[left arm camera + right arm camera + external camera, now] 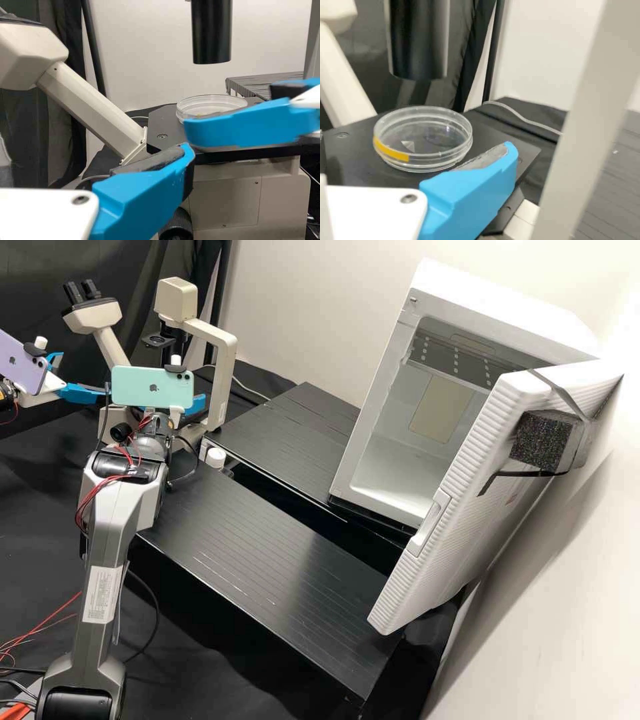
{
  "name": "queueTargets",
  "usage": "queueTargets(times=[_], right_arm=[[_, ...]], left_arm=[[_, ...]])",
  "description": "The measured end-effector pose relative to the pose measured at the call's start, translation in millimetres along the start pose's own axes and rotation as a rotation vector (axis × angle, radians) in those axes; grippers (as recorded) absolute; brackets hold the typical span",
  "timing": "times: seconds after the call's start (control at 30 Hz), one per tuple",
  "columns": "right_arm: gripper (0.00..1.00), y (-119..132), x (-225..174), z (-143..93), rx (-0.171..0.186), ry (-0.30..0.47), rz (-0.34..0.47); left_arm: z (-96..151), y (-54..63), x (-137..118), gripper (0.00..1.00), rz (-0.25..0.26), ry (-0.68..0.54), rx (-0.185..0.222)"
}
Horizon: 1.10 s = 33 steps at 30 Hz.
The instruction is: Take out the petri dish and place it under the microscope.
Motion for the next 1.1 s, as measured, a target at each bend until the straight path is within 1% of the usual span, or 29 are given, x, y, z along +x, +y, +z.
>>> queueTargets(times=[0.13, 0.27, 0.3, 0.43, 0.53, 0.6, 0.63, 0.73, 0.8, 0.83, 0.93, 1.07, 1.1], right_arm=[[1.0, 9, -26, -8, 0.016, 0.056, 0.052], [1.0, 22, -62, -19, 0.014, 0.14, 0.13], [1.0, 23, -70, -21, 0.011, 0.155, 0.146], [1.0, 23, -114, -26, -0.043, 0.226, 0.221], [1.0, 19, -139, -25, -0.049, 0.247, 0.242], [1.0, 14, -155, -23, -0.055, 0.248, 0.247], [1.0, 11, -162, -21, -0.06, 0.242, 0.248], [1.0, 4, -183, -13, -0.048, 0.21, 0.256], [1.0, 3, -198, -5, -0.056, 0.17, 0.289], [1.0, 3, -205, -1, -0.044, 0.145, 0.309], [1.0, 4, -227, 11, -0.025, 0.075, 0.363], [1.0, 7, -249, 23, -0.012, 0.016, 0.396], [1.0, 9, -255, 28, -0.003, -0.002, 0.409]], left_arm=[[0, 0.0, 0, 1.0, 0.0, 0.0, 0.0], [0, 0.0, 0, 1.0, 0.0, 0.0, 0.0], [0, 0.0, 0, 1.0, 0.0, 0.0, 0.0], [0, 0.0, 0, 1.0, 0.0, 0.0, 0.0], [0, 0.0, 0, 1.0, 0.0, 0.0, 0.0], [0, 0.0, 0, 1.0, 0.0, 0.0, 0.0], [0, 0.0, 0, 1.0, 0.0, 0.0, 0.0], [0, 0.0, 0, 1.0, 0.0, 0.0, 0.0], [0, 0.0, 0, 1.0, 0.0, 0.0, 0.0], [0, 0.0, 0, 1.0, 0.0, 0.0, 0.0], [0, 0.0, 0, 1.0, 0.0, 0.0, 0.0], [0, 0.0, 0, 1.0, 0.0, 0.0, 0.0], [0, 0.0, 0, 1.0, 0.0, 0.0, 0.0]])
